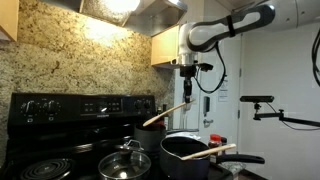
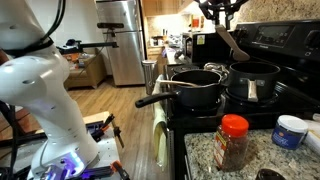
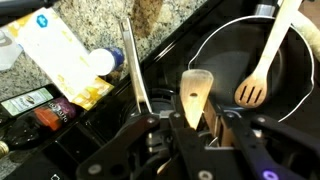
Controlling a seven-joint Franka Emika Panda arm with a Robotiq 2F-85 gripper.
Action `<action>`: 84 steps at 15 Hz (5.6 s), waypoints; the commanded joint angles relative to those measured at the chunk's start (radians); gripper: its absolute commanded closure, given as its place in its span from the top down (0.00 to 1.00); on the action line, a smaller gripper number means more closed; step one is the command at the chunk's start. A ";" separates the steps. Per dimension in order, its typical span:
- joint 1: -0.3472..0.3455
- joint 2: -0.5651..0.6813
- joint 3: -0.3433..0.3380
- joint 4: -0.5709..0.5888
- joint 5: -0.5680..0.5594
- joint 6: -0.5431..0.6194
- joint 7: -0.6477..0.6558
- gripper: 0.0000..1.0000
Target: Take the wooden spoon from the top right pot and place it in the bottom right pot then take the silver lid and place it on the top right pot
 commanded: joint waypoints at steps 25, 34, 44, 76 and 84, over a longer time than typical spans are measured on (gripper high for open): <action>0.084 -0.494 -0.037 -0.555 -0.032 0.017 0.082 0.10; 0.109 -0.304 -0.121 -0.453 -0.005 0.030 -0.060 0.10; 0.090 -0.105 -0.125 -0.325 0.103 0.009 -0.196 0.10; 0.072 0.217 0.031 0.141 0.093 0.150 -0.252 1.00; 0.016 0.330 0.041 0.229 0.314 0.249 -0.653 1.00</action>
